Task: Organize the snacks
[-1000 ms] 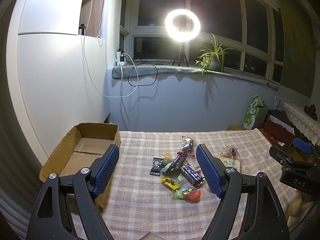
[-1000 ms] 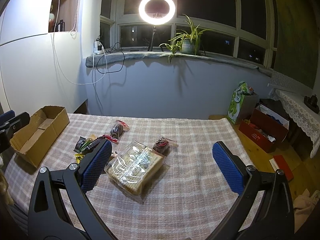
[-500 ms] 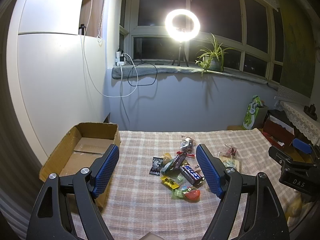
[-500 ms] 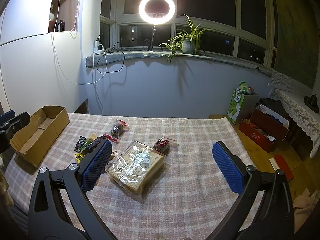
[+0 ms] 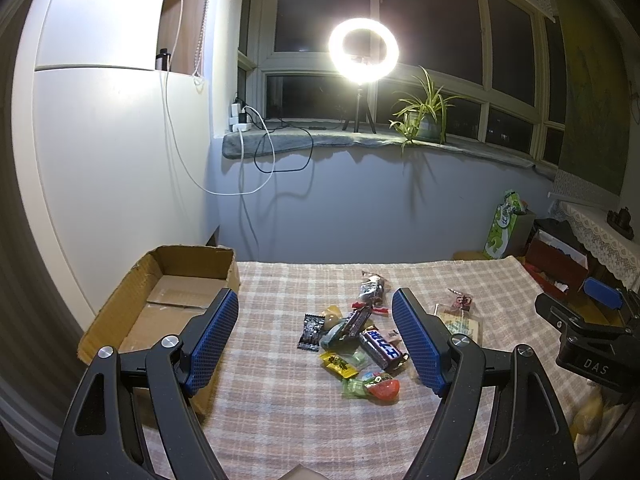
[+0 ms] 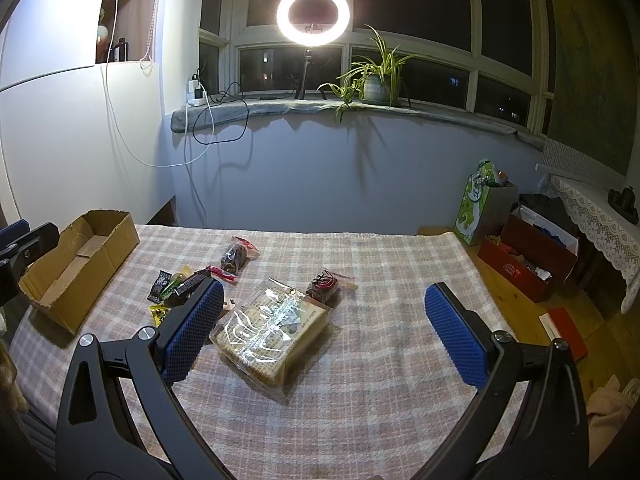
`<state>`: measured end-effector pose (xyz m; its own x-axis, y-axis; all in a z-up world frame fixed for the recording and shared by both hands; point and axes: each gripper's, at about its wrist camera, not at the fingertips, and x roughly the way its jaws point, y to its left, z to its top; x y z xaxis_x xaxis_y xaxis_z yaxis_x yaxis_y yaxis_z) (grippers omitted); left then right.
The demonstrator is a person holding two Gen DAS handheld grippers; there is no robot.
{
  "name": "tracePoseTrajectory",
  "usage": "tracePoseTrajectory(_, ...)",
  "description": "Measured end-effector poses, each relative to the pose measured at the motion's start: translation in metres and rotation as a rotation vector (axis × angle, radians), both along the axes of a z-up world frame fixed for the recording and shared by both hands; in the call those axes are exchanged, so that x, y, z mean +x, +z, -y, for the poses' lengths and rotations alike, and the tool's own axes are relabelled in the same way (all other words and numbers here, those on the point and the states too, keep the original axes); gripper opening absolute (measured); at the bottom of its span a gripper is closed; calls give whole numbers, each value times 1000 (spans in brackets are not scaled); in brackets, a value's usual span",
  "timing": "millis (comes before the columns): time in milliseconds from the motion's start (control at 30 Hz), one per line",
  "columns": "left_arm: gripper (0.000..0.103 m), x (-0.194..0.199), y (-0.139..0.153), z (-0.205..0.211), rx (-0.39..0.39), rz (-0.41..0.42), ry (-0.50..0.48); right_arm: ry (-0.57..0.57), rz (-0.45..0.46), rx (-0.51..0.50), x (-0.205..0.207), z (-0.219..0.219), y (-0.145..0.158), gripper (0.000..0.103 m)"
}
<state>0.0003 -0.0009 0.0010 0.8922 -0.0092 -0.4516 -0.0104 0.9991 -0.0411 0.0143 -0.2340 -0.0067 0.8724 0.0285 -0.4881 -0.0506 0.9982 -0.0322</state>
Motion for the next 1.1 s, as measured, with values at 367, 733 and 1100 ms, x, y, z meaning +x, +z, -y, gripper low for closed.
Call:
tracePoseTrajectory(367, 80, -1, -1, 3, 3, -2, -7, -1, -14, 5, 0, 1, -4, 103)
tracePoseTrajectory(733, 80, 10, -10, 8, -8, -38, -56, 3, -59, 19, 11, 5, -14, 103)
tracePoseTrajectory(1100, 77, 30, -33, 27, -50, -143, -174, 33, -157, 62, 28, 8, -32, 94)
